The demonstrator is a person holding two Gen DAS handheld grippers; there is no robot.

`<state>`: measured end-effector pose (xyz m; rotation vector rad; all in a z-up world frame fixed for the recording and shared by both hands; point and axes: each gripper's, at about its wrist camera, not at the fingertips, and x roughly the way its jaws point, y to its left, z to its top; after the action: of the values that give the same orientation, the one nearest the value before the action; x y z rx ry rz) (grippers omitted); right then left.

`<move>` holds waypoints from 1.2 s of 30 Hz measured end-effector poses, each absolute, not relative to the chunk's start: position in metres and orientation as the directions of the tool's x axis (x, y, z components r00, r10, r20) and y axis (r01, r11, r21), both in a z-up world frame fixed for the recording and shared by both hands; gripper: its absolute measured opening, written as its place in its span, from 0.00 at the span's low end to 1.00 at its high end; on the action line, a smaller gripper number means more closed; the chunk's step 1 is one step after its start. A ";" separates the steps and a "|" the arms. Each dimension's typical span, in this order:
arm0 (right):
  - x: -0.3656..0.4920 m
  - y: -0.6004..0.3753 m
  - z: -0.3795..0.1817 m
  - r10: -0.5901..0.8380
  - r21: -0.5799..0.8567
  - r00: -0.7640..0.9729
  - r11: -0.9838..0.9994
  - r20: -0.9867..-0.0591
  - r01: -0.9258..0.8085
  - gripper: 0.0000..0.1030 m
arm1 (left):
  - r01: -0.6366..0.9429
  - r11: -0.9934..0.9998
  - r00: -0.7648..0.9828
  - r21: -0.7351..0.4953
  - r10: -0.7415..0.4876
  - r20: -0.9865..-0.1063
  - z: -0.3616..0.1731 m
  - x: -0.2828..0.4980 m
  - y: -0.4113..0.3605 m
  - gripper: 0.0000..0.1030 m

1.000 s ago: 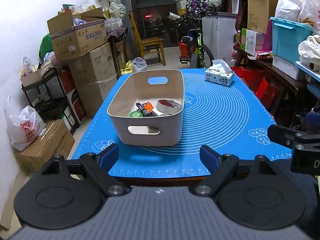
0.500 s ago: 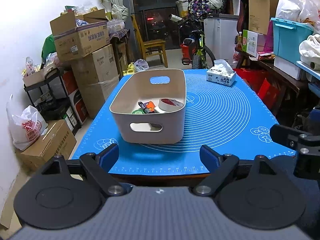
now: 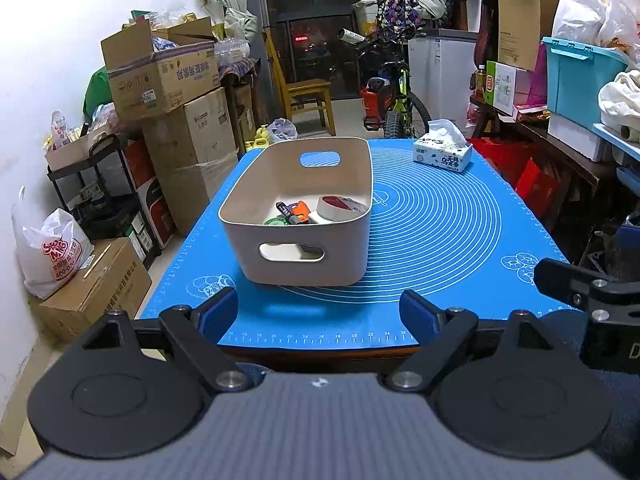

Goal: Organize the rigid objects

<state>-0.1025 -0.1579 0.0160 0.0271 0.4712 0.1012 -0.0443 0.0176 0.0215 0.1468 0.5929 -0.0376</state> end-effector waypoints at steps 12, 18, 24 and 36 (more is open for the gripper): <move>-0.102 -0.158 0.014 0.103 0.044 0.883 0.995 -0.457 -0.093 0.98 | 0.078 0.990 0.826 0.121 0.004 -0.564 0.021 -0.044 0.020 0.85; -0.102 -0.158 0.015 0.103 0.044 0.884 0.995 -0.456 -0.093 0.98 | 0.078 0.990 0.827 0.121 0.003 -0.563 0.019 -0.044 0.020 0.85; -0.103 -0.159 0.014 0.100 0.042 0.885 0.995 -0.454 -0.091 0.98 | 0.079 0.989 0.827 0.121 0.003 -0.563 0.019 -0.044 0.020 0.85; -0.104 -0.159 0.014 0.098 0.039 0.887 0.995 -0.451 -0.091 0.98 | 0.079 0.990 0.827 0.121 0.003 -0.563 0.019 -0.044 0.020 0.85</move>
<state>-0.1035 -0.1591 0.0141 0.0168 0.4697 0.0983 -0.0440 0.0198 0.0190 0.1413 0.5969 -0.0406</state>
